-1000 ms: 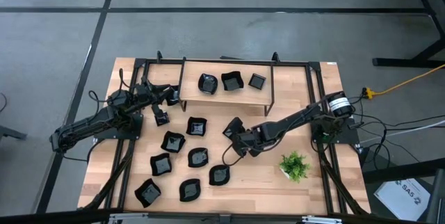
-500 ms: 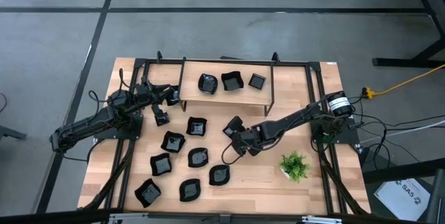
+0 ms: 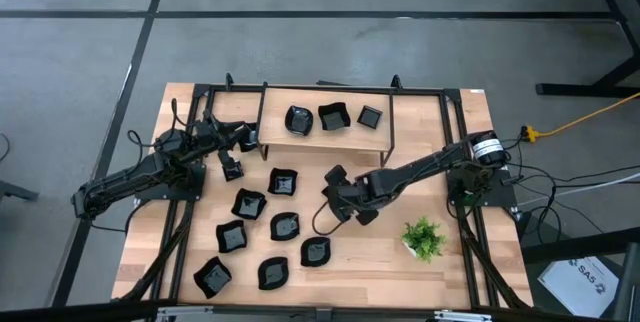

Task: Pick & Place Mini shaped plates
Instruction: Stack the square plate on top of the square plate on the shelf

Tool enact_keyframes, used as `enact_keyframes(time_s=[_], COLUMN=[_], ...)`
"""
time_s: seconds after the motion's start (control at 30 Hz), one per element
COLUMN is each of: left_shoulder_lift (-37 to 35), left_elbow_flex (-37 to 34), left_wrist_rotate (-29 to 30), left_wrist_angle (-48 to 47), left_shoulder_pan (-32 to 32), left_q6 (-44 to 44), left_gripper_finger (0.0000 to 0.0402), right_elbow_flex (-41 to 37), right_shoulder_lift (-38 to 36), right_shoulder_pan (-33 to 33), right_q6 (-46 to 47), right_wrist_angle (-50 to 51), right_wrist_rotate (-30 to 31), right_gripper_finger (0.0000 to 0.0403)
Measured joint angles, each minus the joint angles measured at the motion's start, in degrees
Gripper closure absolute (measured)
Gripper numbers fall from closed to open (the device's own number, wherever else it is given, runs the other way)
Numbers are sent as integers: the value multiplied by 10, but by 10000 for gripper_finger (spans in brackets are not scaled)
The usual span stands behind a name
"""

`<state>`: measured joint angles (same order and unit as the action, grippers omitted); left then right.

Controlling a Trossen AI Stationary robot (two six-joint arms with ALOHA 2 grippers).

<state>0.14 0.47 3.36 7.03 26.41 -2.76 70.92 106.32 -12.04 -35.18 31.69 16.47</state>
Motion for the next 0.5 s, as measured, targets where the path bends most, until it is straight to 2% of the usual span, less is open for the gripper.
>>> enact_keyframes(time_s=[0.27, 0.5], left_shoulder_lift=[0, 0], left_elbow_flex=[0, 0], left_wrist_rotate=[0, 0], left_wrist_angle=[0, 0], left_shoulder_pan=[0, 0], left_q6=[0, 0], left_gripper_finger=[315, 315], right_elbow_flex=[118, 241], right_shoulder_lift=[0, -2], right_shoulder_pan=[20, 25], right_q6=[63, 186], right_wrist_angle=[117, 224], right_wrist_rotate=[-47, -47], right_gripper_finger=[401, 402])
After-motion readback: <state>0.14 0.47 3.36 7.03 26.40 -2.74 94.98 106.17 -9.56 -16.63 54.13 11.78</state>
